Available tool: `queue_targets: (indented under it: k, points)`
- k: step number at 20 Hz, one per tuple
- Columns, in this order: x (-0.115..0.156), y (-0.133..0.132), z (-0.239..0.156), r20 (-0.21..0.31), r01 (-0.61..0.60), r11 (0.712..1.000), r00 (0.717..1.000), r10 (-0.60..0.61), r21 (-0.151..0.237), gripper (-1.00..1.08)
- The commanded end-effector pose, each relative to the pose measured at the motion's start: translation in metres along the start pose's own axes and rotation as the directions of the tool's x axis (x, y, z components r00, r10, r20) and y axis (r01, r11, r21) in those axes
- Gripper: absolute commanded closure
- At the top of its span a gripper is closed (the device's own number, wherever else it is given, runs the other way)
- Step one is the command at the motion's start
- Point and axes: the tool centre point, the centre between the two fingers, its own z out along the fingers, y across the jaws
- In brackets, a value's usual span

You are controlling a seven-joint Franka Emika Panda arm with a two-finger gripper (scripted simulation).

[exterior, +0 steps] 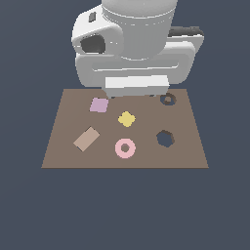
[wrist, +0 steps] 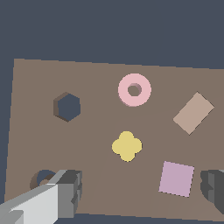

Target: Insert a designated object into the corresponding slot on a board.

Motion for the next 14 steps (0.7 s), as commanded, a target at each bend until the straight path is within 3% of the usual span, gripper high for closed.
queue_targets:
  k: [1, 14]
  points:
    - [0.0, 0.0, 0.0, 0.0, 0.0, 1.0, 1.0, 0.0, 0.0, -0.92]
    - [0.018, 0.009, 0.029, 0.004, 0.104, 0.995, 0.995, -0.104, 0.001, -0.92]
